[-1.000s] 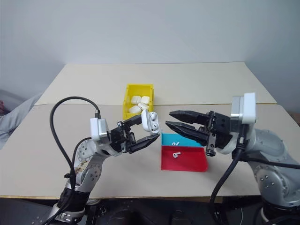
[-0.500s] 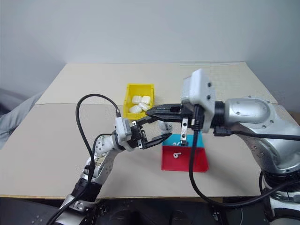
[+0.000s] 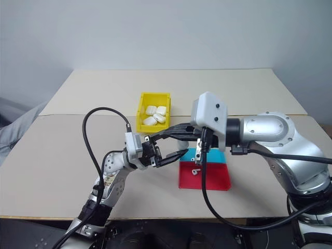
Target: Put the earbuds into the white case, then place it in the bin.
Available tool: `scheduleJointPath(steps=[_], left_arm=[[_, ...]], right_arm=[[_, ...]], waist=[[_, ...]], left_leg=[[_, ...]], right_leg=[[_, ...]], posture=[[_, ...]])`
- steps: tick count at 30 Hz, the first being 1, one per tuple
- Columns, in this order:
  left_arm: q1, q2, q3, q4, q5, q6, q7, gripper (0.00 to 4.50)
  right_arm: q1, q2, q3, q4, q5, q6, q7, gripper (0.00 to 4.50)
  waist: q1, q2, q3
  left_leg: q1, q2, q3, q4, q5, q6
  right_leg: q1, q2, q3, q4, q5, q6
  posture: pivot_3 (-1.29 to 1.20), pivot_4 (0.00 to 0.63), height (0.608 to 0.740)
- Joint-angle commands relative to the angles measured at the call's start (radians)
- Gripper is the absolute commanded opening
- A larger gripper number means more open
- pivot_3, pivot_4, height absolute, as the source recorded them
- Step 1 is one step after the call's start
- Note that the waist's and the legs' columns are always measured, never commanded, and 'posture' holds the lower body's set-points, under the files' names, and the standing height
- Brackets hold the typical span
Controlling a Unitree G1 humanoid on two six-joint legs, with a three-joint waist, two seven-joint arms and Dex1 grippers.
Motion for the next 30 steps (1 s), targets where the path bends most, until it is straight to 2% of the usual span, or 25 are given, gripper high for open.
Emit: scheduleJointPath(steps=[1,8,11,13,15,17,22,27,29,30], left_arm=[[-0.013,-0.003,0.022,-0.055,-0.049,-0.019,-0.008,2.8],[-0.019,0.016,0.046,-0.017,0.03,-0.039,0.066,2.8],[-0.083,-0.02,0.089,0.064,0.183,-0.088,0.285,2.8],[-0.156,-0.063,0.125,0.157,0.3,-0.117,0.493,2.8],[-0.206,-0.064,0.143,0.183,0.409,0.002,0.658,2.8],[-0.253,-0.045,0.154,0.248,0.476,0.018,0.754,2.8],[-0.382,-0.014,0.147,0.414,0.575,0.17,0.908,2.8],[-0.429,-0.015,0.134,0.541,0.564,0.094,0.922,2.8],[-0.449,-0.02,0.13,0.572,0.566,0.1,0.924,3.5],[-0.457,-0.023,0.129,0.587,0.57,0.093,0.936,3.67]], right_arm=[[0.011,-0.015,-0.044,-0.008,-0.008,0.009,0.002,0.03],[-0.002,0.041,-0.174,-0.004,0.09,0.011,-0.039,0.03],[0.019,0.046,-0.221,0.0,0.109,0.019,-0.06,0.03],[0.046,0.047,-0.234,-0.002,0.105,0.021,-0.076,0.03],[0.075,0.049,-0.238,-0.006,0.1,0.021,-0.085,0.03],[0.1,0.053,-0.232,-0.014,0.095,0.017,-0.092,0.03],[0.112,0.06,-0.206,-0.009,0.078,0.007,-0.098,0.03],[0.115,0.059,-0.193,0.005,0.057,0.016,-0.103,0.03],[0.126,0.056,-0.195,0.001,0.05,0.017,-0.104,0.0],[0.13,0.055,-0.198,-0.002,0.048,0.022,-0.108,0.0]], waist=[[-0.001,0.0,0.0],[-0.001,0.0,0.0],[0.002,0.0,0.0],[0.008,0.0,0.0],[0.012,-0.002,0.0],[0.012,-0.002,0.0],[0.003,-0.003,0.001],[0.001,-0.003,0.001],[0.003,-0.004,0.001],[0.003,-0.004,0.001]], left_leg=[[0.0,0.0,0.0,0.0,0.0,0.0],[0.0,0.0,0.0,0.0,0.0,0.0],[0.0,0.0,0.0,0.0,0.0,0.0],[0.0,0.0,-0.001,0.001,0.0,0.0],[0.0,-0.001,-0.002,0.001,0.0,0.0],[-0.001,-0.001,-0.002,0.0,0.0,0.001],[-0.001,-0.001,0.0,0.0,0.0,0.001],[-0.002,-0.001,0.0,-0.001,0.0,0.0],[-0.002,-0.001,0.0,-0.001,0.0,0.0],[-0.002,-0.001,0.0,0.0,0.0,0.0]], right_leg=[[0.0,0.0,0.0,0.0,0.0,0.0],[0.0,0.0,0.0,0.0,0.0,0.0],[0.0,0.0,0.0,0.0,0.0,0.0],[0.001,0.0,-0.001,0.0,0.0,0.0],[0.002,0.0,-0.002,-0.001,0.001,0.001],[0.001,-0.001,-0.001,-0.001,0.001,0.001],[-0.001,-0.001,-0.001,-0.001,0.001,0.001],[-0.001,-0.001,-0.001,-0.001,0.001,0.001],[-0.001,-0.001,-0.001,-0.001,0.001,0.001],[-0.001,-0.001,-0.001,-0.001,0.001,0.001]], posture=[[0.0,0.15,0.74],[0.0,0.15,0.74],[0.0,0.15,0.74],[0.0,0.15,0.74],[0.0,0.15,0.74],[0.0,0.15,0.74],[0.0,0.15,0.74],[0.0,0.15,0.74],[0.0,0.15,0.74],[0.0,0.15,0.74]])
